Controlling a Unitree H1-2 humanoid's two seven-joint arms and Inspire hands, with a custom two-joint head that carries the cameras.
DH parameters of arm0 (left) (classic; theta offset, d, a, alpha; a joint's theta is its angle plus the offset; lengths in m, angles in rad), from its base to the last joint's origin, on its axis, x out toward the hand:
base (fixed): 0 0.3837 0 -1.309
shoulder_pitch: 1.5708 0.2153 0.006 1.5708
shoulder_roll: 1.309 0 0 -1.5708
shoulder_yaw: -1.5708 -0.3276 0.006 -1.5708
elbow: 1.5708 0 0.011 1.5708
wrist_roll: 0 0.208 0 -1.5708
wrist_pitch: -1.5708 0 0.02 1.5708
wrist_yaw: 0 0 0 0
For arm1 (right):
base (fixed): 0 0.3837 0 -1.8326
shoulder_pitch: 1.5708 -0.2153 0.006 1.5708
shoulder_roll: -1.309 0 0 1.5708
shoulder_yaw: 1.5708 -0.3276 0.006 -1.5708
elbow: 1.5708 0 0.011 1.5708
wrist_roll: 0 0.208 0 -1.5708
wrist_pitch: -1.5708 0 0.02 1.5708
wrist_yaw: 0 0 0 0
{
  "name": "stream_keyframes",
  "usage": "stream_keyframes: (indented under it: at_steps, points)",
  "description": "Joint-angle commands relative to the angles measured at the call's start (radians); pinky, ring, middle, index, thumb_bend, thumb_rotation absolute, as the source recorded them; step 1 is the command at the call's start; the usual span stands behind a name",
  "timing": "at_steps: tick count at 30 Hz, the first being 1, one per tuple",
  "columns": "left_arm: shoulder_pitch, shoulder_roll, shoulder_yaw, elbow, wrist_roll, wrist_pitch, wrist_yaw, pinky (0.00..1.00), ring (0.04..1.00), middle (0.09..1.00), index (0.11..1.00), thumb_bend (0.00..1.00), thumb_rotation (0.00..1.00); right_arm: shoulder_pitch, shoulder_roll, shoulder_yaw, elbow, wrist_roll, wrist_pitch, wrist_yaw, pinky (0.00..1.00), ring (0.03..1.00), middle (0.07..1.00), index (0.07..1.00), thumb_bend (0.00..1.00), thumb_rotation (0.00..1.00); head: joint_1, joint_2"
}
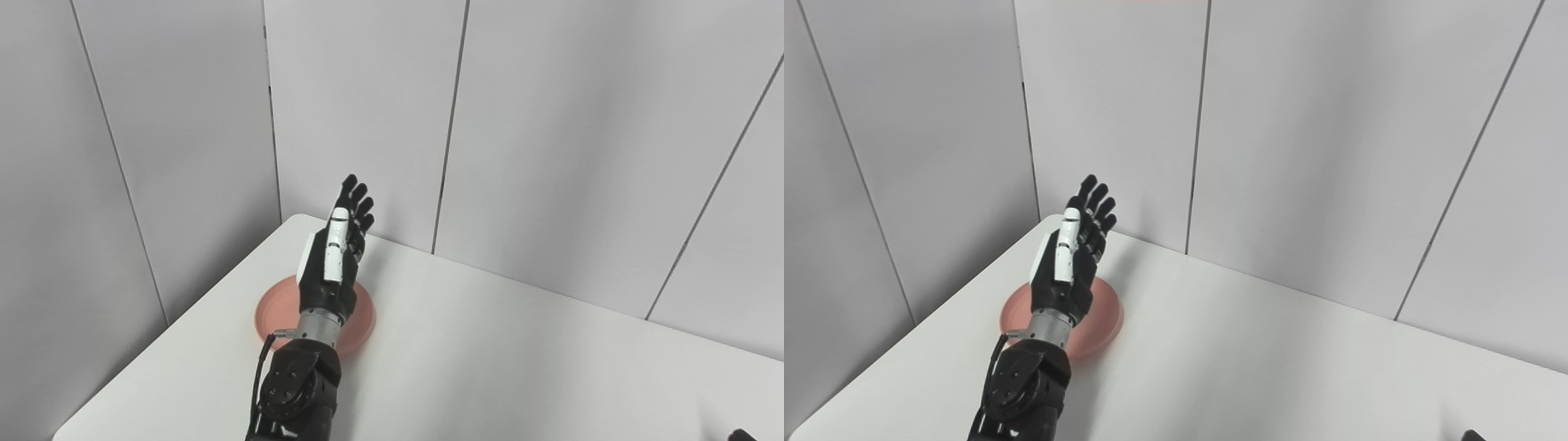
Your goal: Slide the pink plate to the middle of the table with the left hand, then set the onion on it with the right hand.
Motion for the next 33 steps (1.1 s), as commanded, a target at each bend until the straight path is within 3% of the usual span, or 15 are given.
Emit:
stream_keyframes:
  at_steps: [1, 5, 14, 23, 33]
  points:
    - [-0.033, 0.028, 0.011, -0.055, -0.001, 0.005, 0.015, 0.98, 0.981, 0.986, 0.977, 0.42, 1.00, 0.008, 0.002, -0.004, 0.015, 0.005, 0.013, -0.001, 0.66, 0.839, 0.866, 0.795, 0.74, 0.83, -0.003, -0.001]
    - [-0.032, 0.041, 0.038, -0.091, -0.001, 0.026, 0.038, 0.98, 0.981, 0.980, 0.966, 0.39, 1.00, 0.010, 0.008, 0.000, -0.004, 0.003, 0.029, -0.005, 0.70, 0.864, 0.887, 0.815, 0.75, 0.82, -0.004, -0.001]
    - [-0.014, 0.090, 0.108, -0.096, -0.021, 0.040, 0.061, 0.95, 0.957, 0.955, 0.939, 0.41, 1.00, 0.006, 0.009, 0.003, -0.001, 0.001, 0.031, -0.009, 0.70, 0.855, 0.879, 0.813, 0.75, 0.82, -0.008, -0.004]
    - [0.008, 0.125, 0.156, -0.079, -0.033, 0.003, 0.074, 0.94, 0.954, 0.962, 0.955, 0.43, 1.00, 0.006, 0.008, 0.001, -0.003, 0.002, 0.034, -0.009, 0.69, 0.850, 0.873, 0.808, 0.80, 0.80, -0.008, 0.001]
    - [0.022, 0.129, 0.198, -0.070, -0.068, -0.015, 0.077, 0.96, 0.971, 0.972, 0.959, 0.43, 1.00, 0.005, -0.002, 0.002, 0.005, -0.001, 0.025, -0.003, 0.70, 0.858, 0.882, 0.820, 0.83, 0.81, 0.006, 0.010]
